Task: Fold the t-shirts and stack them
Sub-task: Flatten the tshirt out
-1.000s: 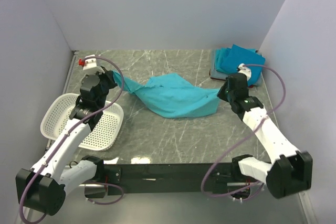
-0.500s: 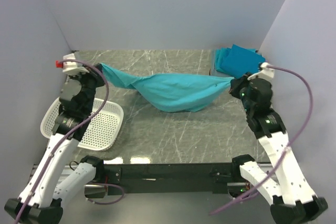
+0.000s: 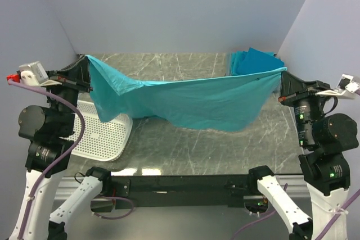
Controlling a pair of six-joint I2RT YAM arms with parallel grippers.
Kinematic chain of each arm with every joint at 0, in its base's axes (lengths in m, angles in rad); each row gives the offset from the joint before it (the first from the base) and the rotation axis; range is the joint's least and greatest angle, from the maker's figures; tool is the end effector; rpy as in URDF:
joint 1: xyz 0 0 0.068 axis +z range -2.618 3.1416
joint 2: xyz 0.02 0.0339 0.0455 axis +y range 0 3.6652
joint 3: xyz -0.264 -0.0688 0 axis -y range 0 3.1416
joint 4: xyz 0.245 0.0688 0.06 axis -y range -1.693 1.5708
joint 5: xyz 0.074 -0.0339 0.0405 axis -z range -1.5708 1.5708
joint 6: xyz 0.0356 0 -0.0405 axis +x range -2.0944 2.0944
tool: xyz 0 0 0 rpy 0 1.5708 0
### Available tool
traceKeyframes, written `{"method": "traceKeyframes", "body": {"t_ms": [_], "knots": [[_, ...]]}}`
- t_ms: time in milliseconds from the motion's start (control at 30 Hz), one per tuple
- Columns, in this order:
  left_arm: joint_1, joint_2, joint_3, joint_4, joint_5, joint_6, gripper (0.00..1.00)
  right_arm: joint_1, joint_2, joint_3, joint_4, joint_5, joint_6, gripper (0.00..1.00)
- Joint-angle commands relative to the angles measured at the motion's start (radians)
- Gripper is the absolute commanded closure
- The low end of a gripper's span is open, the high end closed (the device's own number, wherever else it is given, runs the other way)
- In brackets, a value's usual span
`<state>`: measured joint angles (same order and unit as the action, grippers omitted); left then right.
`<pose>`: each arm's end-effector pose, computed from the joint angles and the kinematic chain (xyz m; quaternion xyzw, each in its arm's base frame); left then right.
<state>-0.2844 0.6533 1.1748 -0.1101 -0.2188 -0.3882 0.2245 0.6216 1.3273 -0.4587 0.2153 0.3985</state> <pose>0.0910 -0.0186 0.4915 -0.1195 0.5390 -0.2180 0.8048 0.0587 0.0056 0.4984 0.1375 0.6014 0.1775 0.7668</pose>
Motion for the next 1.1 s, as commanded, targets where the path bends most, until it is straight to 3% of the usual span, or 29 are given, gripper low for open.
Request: {"method": "traceKeyframes", "body": {"t_ms": [0,333,533,767,1067], "knots": [[0.007,0.040,0.055,0.026,0.084,-0.005,0.99,-0.004,0.050,0.018,0.001,-0.011,-0.032,1.00],[0.007,0.370,0.140,0.104,0.139,0.049,1.00,-0.005,0.246,-0.030,0.167,0.082,-0.066,1.00],[0.007,0.488,0.256,0.148,0.144,0.064,1.00,-0.007,0.357,0.055,0.183,0.127,-0.098,1.00],[0.007,0.419,0.275,0.193,0.209,0.058,0.99,-0.007,0.311,0.135,0.153,0.125,-0.118,1.00],[0.004,0.149,0.261,0.113,0.318,0.038,0.99,-0.007,0.115,0.107,0.092,0.052,-0.099,1.00]]}}
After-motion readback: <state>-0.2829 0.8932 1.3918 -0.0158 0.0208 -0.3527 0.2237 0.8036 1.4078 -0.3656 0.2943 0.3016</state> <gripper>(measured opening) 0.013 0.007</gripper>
